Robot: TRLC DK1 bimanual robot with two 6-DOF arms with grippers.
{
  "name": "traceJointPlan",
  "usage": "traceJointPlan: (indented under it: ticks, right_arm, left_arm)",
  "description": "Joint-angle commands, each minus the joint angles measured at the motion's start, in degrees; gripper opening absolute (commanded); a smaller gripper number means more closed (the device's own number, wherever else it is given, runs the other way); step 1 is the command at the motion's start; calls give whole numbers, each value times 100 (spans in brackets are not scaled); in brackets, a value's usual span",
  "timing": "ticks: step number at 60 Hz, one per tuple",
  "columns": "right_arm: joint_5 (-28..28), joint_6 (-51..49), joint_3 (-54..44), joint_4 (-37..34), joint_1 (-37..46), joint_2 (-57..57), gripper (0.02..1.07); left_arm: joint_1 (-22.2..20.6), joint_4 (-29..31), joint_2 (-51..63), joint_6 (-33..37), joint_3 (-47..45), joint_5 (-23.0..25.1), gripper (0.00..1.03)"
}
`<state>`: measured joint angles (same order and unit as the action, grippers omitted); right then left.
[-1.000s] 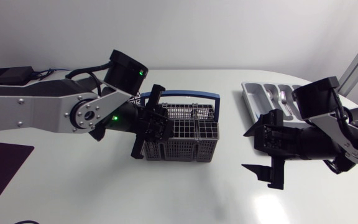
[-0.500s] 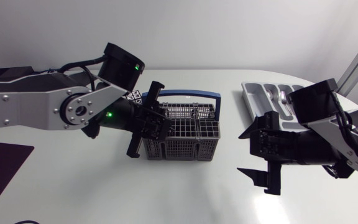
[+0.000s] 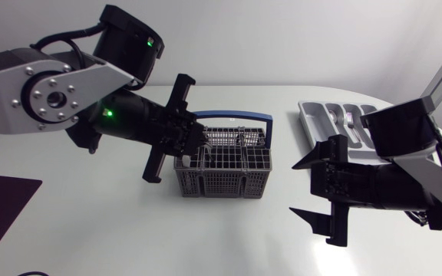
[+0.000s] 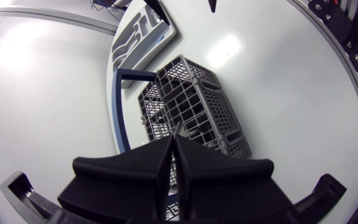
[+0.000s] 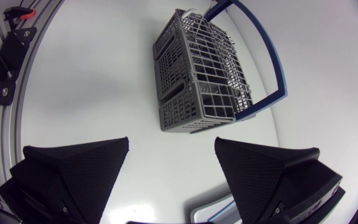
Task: Transfer all utensils from the basket to the drawer tray.
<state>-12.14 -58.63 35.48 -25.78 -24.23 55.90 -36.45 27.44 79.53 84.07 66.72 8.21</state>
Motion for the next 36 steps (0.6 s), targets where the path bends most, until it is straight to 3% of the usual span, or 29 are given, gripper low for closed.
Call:
traceJointPlan:
  ticks: [1, 10, 22, 36]
  right_arm:
    - [36, 203, -121, -103, -64, -158, 102]
    - [36, 458, -112, -111, -144, -457, 102]
    - [230, 1152, 2, -103, -337, -677, 101]
    - [1091, 2330, 178, 231, -1313, -923, 97]
  left_arm:
    - [-20, 147, -209, 65, 377, 49, 4]
    - [-82, 367, -456, -277, 579, 49, 4]
    - [-231, 455, -825, -1367, 720, 49, 4]
    - [-328, 314, -579, -4162, 966, -74, 4]
